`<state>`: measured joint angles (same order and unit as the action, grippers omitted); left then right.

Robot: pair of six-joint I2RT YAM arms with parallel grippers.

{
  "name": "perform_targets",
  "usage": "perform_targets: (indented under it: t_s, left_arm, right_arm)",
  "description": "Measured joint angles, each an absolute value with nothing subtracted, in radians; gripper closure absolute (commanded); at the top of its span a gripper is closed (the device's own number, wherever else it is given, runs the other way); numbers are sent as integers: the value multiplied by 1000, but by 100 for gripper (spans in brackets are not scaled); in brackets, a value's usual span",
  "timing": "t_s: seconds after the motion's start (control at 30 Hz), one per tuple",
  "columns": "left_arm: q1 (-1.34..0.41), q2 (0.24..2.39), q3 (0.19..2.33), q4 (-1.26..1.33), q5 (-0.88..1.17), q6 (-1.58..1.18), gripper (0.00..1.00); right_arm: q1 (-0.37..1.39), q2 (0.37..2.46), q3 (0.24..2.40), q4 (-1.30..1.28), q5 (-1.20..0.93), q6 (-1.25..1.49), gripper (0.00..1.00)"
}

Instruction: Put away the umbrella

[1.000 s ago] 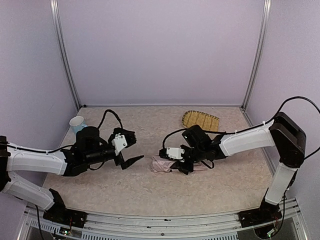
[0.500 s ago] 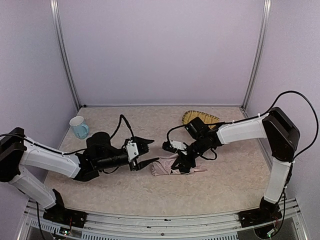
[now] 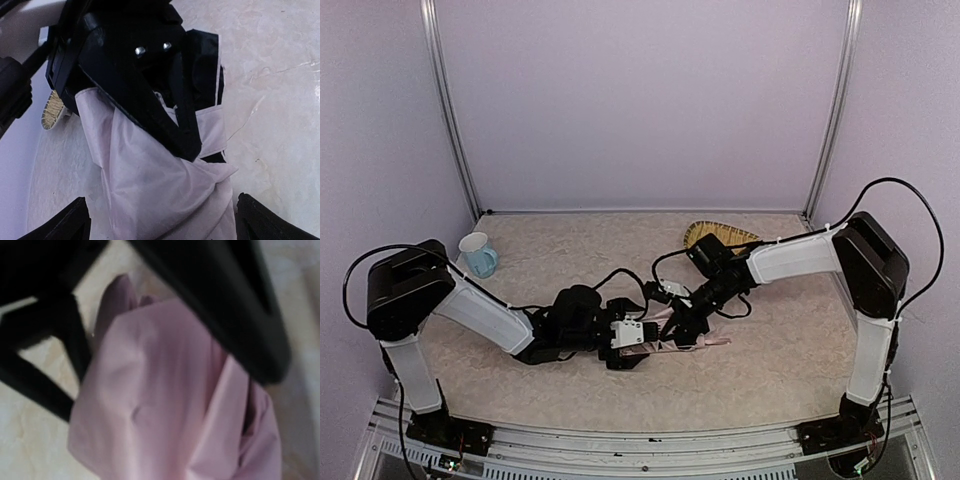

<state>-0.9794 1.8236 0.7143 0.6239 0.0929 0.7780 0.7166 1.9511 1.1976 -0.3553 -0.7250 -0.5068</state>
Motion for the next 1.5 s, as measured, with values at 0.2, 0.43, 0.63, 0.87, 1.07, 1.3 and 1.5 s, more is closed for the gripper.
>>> perform_targets:
  t_s: [0.2, 0.43, 0.63, 0.87, 1.07, 1.3, 1.5]
  left_arm:
    - [-984, 1909, 771, 612, 46, 801, 21]
    - [-988, 1938, 847, 486, 78, 776, 56]
    - [-973, 1959, 916, 393, 112, 763, 99]
    - [-939, 1981, 984, 322, 165, 737, 100]
    - [-934, 1987, 981, 349, 137, 670, 100]
    - [-916, 1970, 886, 521, 35, 550, 100]
    - [-901, 1906, 832, 523, -55, 492, 100]
  right_arm:
    - [715, 1955, 1201, -359, -739, -507, 84]
    - [702, 1953, 1188, -328, -755, -473, 75]
    - [683, 1944, 1175, -318, -775, -450, 46]
    - [630, 1856, 1106, -301, -780, -390, 12]
    - [505, 1676, 993, -200, -785, -303, 10]
    - [441, 1544, 866, -26, -742, -193, 11]
    - [441, 1525, 843, 16, -722, -166, 12]
